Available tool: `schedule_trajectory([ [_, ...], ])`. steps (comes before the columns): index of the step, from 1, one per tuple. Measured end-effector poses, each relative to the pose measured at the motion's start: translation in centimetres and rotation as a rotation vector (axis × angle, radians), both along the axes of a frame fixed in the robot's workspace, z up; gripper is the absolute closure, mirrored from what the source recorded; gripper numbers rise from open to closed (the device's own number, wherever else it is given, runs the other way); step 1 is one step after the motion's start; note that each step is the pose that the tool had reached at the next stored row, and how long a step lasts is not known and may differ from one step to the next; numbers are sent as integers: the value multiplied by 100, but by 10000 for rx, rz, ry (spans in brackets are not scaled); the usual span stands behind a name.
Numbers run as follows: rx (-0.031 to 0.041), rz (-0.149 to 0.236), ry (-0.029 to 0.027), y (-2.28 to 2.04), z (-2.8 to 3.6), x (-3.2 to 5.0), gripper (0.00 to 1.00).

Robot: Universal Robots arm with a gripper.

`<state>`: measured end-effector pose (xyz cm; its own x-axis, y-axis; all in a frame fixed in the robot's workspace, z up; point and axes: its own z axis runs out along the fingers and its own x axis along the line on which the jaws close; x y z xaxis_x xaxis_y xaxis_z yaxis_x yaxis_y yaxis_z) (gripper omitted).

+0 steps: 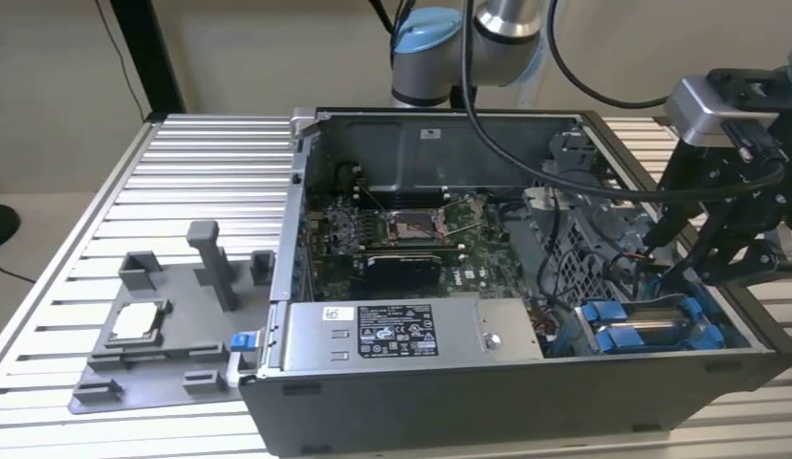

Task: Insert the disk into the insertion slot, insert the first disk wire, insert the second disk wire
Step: 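Insert the first disk wire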

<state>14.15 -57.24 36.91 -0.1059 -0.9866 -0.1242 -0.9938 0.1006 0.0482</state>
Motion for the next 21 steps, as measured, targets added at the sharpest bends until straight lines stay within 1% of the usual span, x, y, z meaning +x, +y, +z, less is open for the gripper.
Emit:
schedule_trajectory([
  [5,4,-145,-1,6,-38,-20,0],
  [9,1,-167,-1,6,-39,-21,0],
  [10,2,-167,-1,6,-39,-22,100],
  [12,5,-169,-3,6,-39,-22,100],
  [21,86,-171,-17,7,-45,-22,100],
])
